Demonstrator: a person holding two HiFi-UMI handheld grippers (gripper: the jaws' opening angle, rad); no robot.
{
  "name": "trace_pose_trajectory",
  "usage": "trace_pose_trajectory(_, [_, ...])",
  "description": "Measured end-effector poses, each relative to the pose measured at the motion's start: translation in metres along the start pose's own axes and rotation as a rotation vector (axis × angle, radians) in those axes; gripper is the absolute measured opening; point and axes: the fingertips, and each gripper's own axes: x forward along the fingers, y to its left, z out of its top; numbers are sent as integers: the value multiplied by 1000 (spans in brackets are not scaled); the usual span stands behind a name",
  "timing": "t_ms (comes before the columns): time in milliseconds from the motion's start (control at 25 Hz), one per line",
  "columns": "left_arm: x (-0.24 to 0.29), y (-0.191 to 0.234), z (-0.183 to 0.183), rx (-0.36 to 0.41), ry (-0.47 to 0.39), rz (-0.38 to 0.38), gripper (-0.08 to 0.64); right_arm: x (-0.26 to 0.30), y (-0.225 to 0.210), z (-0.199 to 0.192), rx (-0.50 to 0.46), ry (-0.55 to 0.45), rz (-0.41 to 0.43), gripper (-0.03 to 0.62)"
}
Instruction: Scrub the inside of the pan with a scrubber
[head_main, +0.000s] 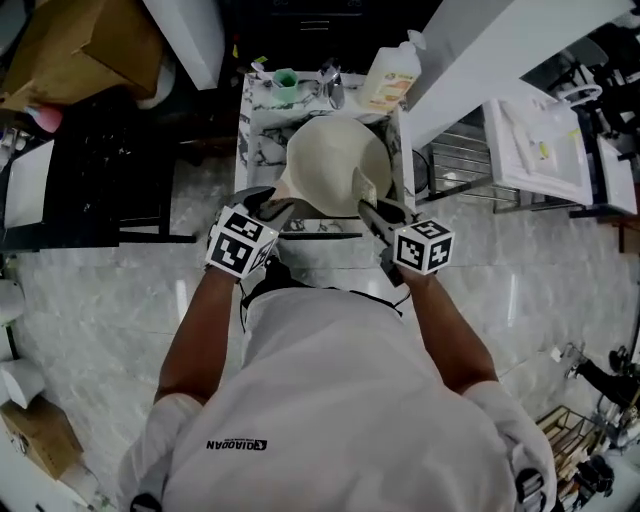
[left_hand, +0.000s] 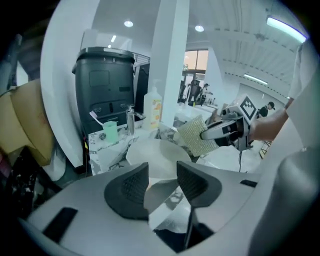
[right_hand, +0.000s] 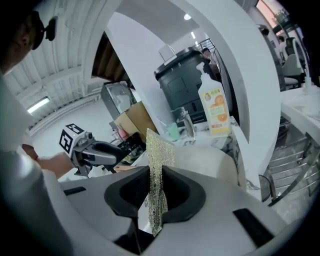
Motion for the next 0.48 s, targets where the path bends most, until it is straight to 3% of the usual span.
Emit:
trace_pose_trajectory(80, [-6, -29, 4, -32, -61, 39, 179, -25, 5, -3, -25, -39, 13, 84])
trace_pose_trajectory(280, [-11, -105, 0, -109, -158, 74, 33, -84, 19, -24, -75, -93, 59, 81])
trace_pose_trajectory(480, [-31, -162, 5, -195, -220, 54, 14, -128, 35, -33, -117, -146, 34, 80])
